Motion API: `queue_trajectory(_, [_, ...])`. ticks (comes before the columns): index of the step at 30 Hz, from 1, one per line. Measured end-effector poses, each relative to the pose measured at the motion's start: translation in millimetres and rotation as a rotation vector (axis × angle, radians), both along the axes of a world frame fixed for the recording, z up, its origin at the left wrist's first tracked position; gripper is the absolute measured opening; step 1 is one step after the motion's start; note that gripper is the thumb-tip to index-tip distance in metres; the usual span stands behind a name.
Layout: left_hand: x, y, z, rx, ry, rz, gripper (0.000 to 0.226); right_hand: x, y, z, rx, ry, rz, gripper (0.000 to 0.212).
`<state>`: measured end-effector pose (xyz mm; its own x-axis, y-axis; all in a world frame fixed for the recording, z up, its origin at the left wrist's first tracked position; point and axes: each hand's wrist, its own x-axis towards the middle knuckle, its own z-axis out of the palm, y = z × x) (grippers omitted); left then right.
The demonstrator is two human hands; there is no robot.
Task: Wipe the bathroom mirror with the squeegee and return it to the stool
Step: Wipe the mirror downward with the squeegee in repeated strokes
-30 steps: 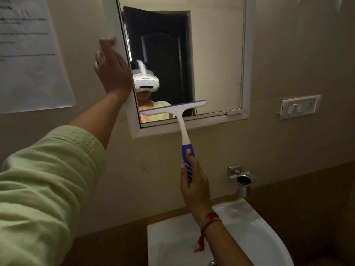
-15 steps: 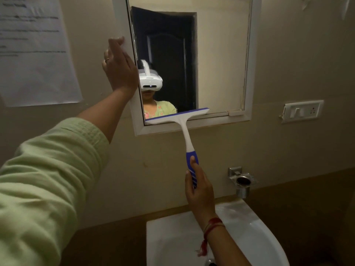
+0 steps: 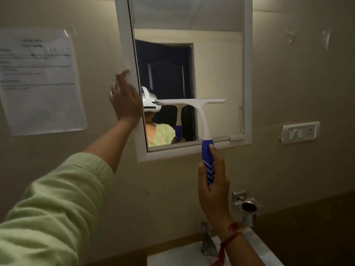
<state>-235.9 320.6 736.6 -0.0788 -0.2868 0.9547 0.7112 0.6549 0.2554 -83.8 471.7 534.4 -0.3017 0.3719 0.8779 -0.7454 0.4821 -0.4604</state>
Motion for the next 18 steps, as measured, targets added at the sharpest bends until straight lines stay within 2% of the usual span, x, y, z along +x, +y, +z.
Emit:
queue_trajectory(4, [-2.4,-0.9,-1.0,-0.012,0.046,0.008,0.040,-10.9,8.0,53.3,0.081,0.066,-0.012,0.044])
queue_trajectory(9, [-4.6,-2.1,-1.0,-0.046,0.069,0.027,0.042,-26.8,35.1,134.3,0.199,0.166,-0.134,0.040])
queue_trajectory(13, [-6.1,-3.2,-1.1,-0.070,0.057,0.045,0.046,-36.0,53.6,192.3,0.208,0.211,-0.215,0.040])
queue_trajectory(18, [-4.8,-3.3,-1.5,-0.067,0.050,0.028,0.044,-48.4,62.4,234.4,0.178,0.206,-0.242,0.043])
